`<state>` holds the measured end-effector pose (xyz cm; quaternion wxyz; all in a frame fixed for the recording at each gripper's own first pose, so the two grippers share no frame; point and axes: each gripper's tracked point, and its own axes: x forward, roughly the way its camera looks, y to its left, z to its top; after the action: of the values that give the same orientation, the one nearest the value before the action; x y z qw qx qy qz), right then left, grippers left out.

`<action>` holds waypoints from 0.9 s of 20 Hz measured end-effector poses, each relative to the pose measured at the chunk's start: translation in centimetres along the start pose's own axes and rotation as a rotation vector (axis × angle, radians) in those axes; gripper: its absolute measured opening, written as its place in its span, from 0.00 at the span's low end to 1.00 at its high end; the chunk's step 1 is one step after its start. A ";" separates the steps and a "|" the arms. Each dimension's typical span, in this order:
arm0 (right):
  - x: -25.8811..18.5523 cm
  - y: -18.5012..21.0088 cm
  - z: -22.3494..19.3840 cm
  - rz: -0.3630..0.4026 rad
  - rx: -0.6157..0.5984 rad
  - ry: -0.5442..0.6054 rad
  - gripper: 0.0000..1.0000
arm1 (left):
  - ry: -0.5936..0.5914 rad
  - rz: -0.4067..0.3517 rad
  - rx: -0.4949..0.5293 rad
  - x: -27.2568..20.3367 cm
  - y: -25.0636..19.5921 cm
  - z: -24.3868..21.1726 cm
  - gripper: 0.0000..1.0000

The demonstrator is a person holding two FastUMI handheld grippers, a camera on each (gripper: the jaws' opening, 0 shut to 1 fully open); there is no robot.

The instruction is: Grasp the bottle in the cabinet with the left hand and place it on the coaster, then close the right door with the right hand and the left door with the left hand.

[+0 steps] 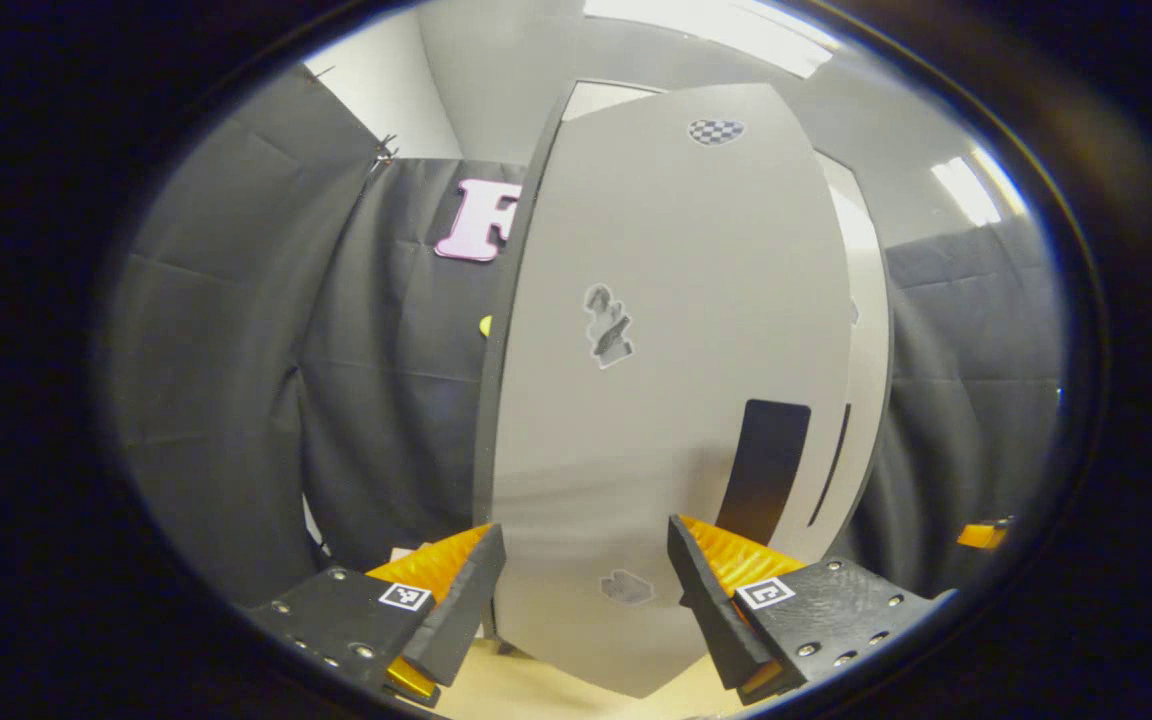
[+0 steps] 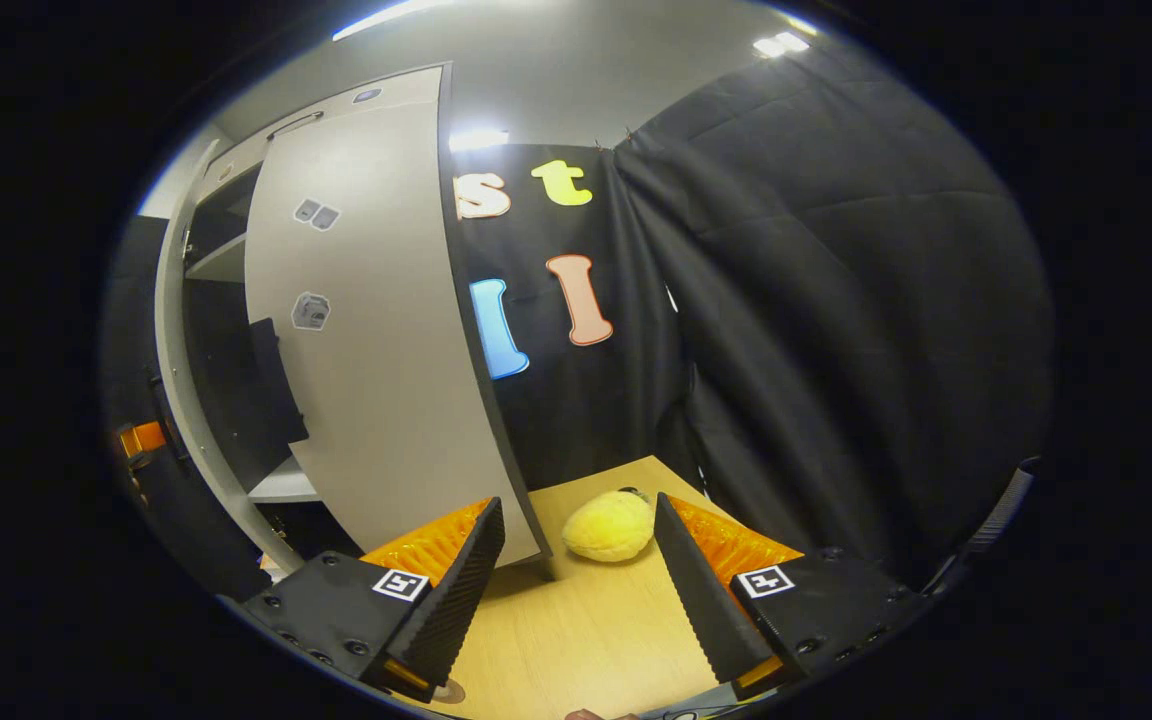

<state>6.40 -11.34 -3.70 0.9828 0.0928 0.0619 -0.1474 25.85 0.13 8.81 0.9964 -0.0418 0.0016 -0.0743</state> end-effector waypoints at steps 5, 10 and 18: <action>-0.9 -1.1 0.6 -0.029 -0.003 -0.002 0.96 | -0.017 -0.022 0.075 -0.4 -1.6 0.4 1.00; -0.6 -0.8 1.8 -0.030 -0.006 -0.026 0.96 | -0.117 -0.027 0.098 -2.0 -1.0 3.0 0.99; 1.4 5.6 9.0 0.141 0.003 -0.173 0.96 | -0.179 0.114 0.137 -6.2 3.5 8.4 1.00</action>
<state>10.28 -8.30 5.81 0.9922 0.0855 -0.0303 -0.0853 20.35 5.21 16.91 0.9956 0.0199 -0.0902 -0.0134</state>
